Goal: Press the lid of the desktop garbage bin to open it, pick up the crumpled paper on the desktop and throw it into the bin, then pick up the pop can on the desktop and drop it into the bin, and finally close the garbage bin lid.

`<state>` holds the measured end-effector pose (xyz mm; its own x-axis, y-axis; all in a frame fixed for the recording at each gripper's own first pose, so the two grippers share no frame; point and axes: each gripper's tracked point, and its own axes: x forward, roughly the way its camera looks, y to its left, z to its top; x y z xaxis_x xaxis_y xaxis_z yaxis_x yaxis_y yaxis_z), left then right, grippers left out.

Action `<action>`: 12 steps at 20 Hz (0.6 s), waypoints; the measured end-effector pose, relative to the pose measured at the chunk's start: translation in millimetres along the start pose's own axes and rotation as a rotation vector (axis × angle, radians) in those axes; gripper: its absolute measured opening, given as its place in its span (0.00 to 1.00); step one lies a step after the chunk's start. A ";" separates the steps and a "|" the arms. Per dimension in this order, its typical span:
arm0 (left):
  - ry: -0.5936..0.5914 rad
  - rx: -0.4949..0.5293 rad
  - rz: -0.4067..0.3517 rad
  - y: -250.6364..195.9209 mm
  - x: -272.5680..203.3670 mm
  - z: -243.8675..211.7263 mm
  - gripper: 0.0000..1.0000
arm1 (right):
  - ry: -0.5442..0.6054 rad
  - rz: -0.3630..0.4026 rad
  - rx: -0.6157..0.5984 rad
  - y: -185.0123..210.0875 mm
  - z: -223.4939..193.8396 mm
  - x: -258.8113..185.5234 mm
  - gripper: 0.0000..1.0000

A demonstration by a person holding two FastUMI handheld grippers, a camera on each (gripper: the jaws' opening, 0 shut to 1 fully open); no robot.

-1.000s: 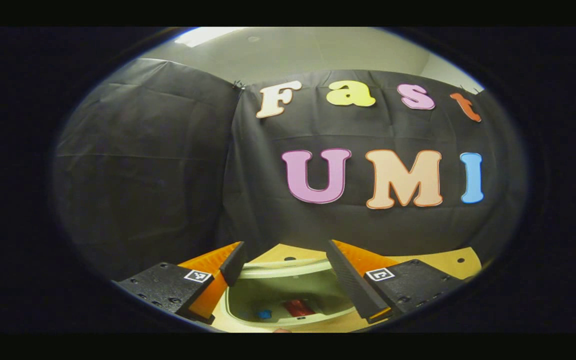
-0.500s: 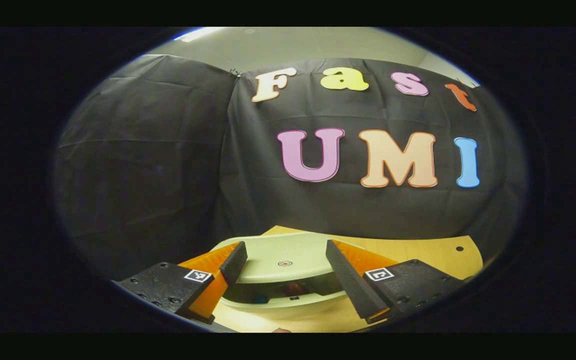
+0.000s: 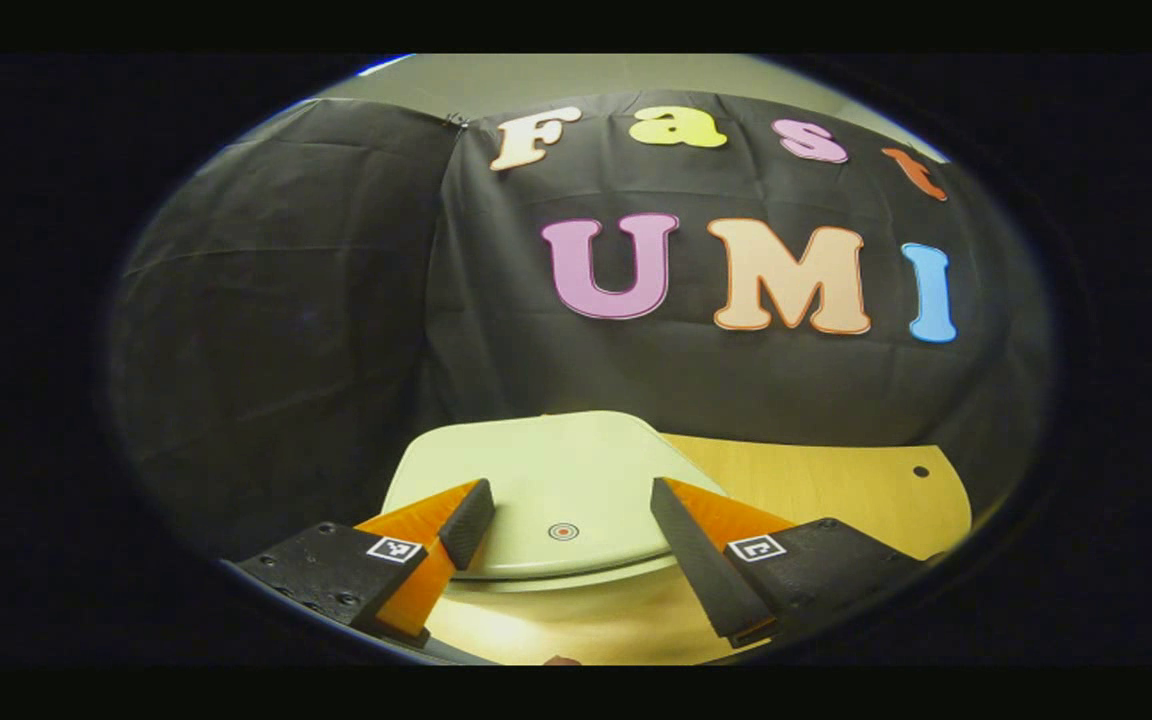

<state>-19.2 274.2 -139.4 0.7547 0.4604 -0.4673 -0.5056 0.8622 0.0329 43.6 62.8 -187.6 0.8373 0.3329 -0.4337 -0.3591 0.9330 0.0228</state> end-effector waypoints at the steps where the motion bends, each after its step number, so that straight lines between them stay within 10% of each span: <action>1: -0.005 0.000 0.002 -0.7 -2.7 -0.8 0.95 | 0.003 0.005 -0.003 2.3 -2.0 1.4 0.98; 12: -0.136 -0.005 -0.071 -2.5 -6.3 -4.9 0.92 | 0.025 0.073 0.023 36.3 -2.2 9.8 0.98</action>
<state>-24.7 268.1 -140.9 0.8382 0.4232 -0.3439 -0.4508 0.8926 -0.0003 37.9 99.6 -193.0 0.7985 0.3974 -0.4521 -0.4092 0.9092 0.0764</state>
